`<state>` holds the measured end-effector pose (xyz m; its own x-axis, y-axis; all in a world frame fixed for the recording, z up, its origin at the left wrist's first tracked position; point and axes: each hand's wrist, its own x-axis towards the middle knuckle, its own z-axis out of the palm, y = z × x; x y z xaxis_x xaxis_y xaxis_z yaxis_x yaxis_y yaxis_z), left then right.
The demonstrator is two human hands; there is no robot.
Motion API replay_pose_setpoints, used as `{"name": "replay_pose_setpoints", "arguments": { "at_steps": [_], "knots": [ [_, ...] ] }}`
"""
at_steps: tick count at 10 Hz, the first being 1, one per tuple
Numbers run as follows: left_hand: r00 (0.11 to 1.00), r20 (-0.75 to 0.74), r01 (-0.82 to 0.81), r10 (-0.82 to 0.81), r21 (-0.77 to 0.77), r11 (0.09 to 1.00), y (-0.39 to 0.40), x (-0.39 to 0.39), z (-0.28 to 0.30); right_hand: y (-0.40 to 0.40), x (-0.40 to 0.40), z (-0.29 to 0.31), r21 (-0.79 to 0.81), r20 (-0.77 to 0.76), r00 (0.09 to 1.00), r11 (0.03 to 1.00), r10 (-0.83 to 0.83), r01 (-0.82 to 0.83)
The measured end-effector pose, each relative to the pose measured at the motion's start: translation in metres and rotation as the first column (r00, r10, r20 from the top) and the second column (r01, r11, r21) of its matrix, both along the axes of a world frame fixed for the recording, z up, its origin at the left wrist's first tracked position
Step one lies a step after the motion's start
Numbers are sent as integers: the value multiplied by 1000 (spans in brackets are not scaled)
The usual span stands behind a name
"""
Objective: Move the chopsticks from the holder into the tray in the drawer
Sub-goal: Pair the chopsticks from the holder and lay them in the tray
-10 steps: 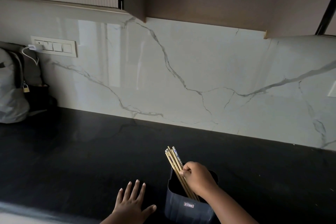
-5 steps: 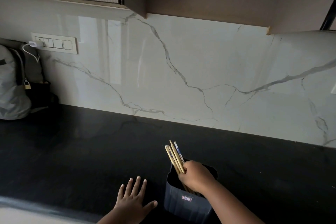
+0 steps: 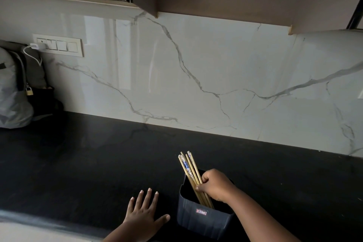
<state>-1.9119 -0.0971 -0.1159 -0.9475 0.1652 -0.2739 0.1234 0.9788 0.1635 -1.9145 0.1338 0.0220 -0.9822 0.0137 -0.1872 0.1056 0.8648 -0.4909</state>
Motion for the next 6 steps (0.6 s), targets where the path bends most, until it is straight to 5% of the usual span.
{"name": "replay_pose_setpoints", "arguments": {
  "at_steps": [6],
  "knots": [
    [1000,-6,12,-12,-4,1000,-1,0,-2,5,4,-5,-32,-87,996,999,-18,16]
  ]
}}
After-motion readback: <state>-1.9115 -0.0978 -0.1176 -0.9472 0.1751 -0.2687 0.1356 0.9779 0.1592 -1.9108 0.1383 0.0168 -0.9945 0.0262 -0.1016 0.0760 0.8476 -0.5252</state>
